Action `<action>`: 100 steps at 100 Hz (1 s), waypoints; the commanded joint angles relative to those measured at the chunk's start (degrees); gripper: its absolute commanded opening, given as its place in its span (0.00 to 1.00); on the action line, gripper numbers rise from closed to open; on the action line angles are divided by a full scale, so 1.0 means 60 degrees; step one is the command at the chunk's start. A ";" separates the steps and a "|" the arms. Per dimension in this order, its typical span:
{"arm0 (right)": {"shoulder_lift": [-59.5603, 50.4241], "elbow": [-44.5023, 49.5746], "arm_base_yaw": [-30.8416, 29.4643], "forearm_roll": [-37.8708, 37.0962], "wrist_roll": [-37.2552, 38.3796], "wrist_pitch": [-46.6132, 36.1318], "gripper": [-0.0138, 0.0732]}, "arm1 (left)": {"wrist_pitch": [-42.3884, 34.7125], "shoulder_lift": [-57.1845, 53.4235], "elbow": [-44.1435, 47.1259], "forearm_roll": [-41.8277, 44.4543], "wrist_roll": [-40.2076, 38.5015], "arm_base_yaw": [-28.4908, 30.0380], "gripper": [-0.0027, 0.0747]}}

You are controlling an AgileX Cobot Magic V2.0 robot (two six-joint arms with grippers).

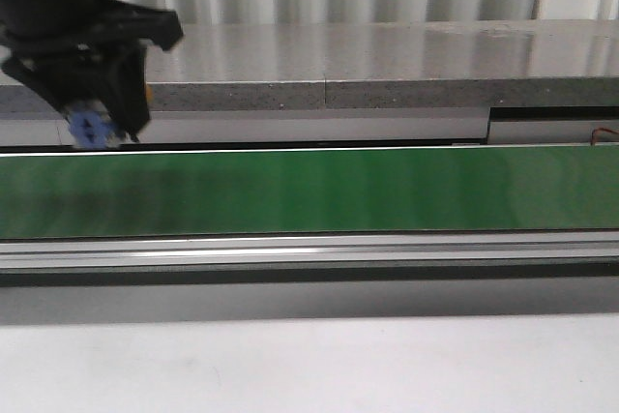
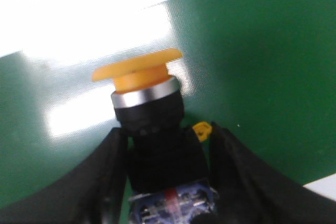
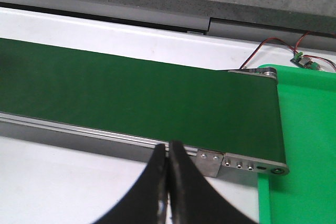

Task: Move button from right to left
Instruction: 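Lift the button with the left gripper and carry it over the blue tray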

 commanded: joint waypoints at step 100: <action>0.0072 -0.0202 -0.0037 0.0050 -0.0106 -0.0701 0.08 | -0.2526 -0.0762 0.1750 -0.0341 0.2277 0.7200 0.01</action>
